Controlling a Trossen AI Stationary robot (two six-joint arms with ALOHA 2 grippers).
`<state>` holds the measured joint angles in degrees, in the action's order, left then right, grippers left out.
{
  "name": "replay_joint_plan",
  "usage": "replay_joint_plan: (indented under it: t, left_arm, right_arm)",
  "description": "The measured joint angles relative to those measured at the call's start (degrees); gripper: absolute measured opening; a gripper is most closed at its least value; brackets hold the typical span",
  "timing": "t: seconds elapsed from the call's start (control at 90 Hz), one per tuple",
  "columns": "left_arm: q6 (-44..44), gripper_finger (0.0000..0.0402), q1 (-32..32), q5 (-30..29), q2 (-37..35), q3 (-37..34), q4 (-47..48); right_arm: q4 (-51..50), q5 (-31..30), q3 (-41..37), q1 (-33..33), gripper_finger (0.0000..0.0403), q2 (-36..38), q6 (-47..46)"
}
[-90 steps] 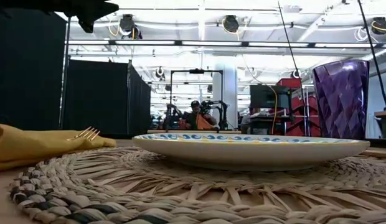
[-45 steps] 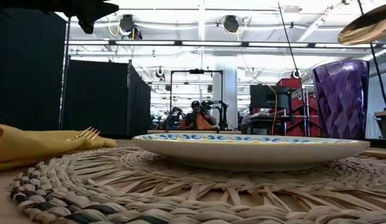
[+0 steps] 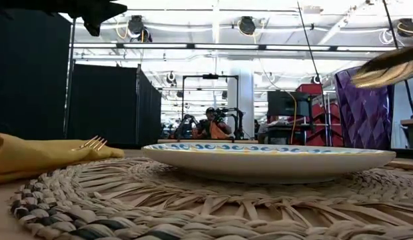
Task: Set table place
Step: Put the green table spoon to the right of the gold table knife on the brown table mat
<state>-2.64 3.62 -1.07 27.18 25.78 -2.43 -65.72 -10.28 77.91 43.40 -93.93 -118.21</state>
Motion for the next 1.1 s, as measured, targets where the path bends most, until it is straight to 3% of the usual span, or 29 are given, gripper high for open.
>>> replay_joint_plan:
  t: [0.133,0.467,1.1]
  left_arm:
    - [0.0,0.0141,0.0,0.0,0.0,0.0,0.0]
    - [-0.1,0.0141,0.0,0.0,0.0,0.0,0.4]
    - [0.0,0.0141,0.0,0.0,0.0,0.0,1.9]
  right_arm:
    - [8.6,0.0,-9.2,0.0,0.0000,4.4,-0.8]
    - [18.3,0.6,-27.5,-1.0,0.0000,16.1,-5.2]
    - [19.7,1.3,-36.0,-8.0,0.0000,15.9,-5.2]
